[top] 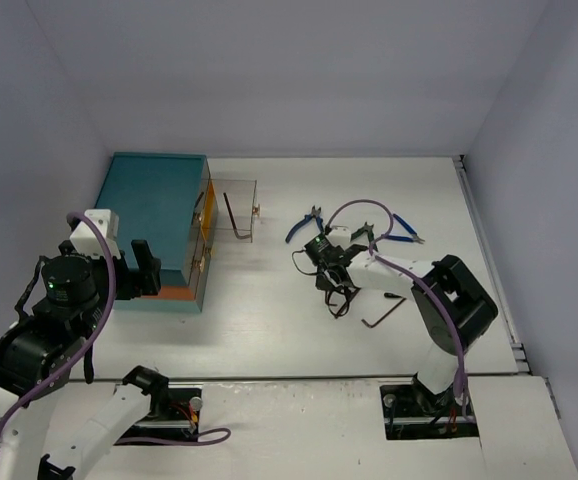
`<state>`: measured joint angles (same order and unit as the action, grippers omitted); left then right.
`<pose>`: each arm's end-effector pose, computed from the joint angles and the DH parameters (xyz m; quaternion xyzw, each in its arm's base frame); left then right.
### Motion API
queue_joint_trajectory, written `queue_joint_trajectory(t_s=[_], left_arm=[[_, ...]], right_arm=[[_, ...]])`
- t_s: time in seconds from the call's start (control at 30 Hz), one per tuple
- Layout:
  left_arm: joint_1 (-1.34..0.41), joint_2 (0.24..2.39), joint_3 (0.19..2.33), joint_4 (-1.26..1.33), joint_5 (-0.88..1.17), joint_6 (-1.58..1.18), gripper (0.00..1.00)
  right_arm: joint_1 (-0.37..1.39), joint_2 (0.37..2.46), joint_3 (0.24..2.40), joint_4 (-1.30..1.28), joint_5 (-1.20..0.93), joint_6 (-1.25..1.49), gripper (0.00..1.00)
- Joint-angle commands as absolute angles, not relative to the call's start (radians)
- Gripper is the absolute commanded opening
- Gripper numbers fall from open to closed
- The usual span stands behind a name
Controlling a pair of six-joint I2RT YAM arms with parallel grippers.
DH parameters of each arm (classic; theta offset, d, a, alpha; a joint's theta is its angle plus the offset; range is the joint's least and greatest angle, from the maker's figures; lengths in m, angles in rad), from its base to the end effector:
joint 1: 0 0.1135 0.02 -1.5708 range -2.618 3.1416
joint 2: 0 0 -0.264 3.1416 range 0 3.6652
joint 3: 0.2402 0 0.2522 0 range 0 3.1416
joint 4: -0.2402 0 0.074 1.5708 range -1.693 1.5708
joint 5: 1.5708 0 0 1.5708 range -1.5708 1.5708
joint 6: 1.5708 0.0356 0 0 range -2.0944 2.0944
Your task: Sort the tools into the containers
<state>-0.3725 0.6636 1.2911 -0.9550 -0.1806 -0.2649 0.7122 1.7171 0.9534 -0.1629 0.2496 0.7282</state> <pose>0.0753 -0.0225 0.4334 -0.0089 0.8113 -0.1121 0.5738 0.2647 0.2169 0.1618 0.0469 0.9408 0.1184 0.3140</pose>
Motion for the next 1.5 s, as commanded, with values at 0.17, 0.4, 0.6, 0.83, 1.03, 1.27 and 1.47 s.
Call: queue_joint_trajectory(t_s=[0.17,0.4,0.6,0.83,1.03,1.27,1.47], left_arm=[[-0.377,0.678,1.312,-0.930,-0.203,-0.262,0.81],[-0.377,0.678,1.331,-0.931,-0.213,-0.264,0.81],[-0.377,0.685,1.350,-0.942,-0.229,-0.257,0.81],[-0.377,0.677,1.348,-0.953,-0.244,-0.262,0.81],[-0.377,0.678,1.352,-0.954,-0.248,-0.263,0.81],[-0.376,0.683,1.360,-0.954,-0.242,-0.259,0.81],[-0.377,0.690,1.364,-0.953,-0.237,-0.253,0.81]], right_arm=[[0.798,1.546,1.243,-0.202,0.265,0.438,0.00],[0.808,1.713,1.644,-0.192,0.105,0.198,0.00],[0.810,1.982,2.014,-0.190,-0.042,0.102,0.00],[0.814,2.237,2.254,-0.190,-0.121,0.111,0.02],[0.818,2.278,2.280,-0.190,-0.061,0.127,0.30],[0.811,2.086,2.090,-0.191,0.246,0.160,0.41],[0.709,1.789,1.694,-0.193,0.447,0.357,0.41]])
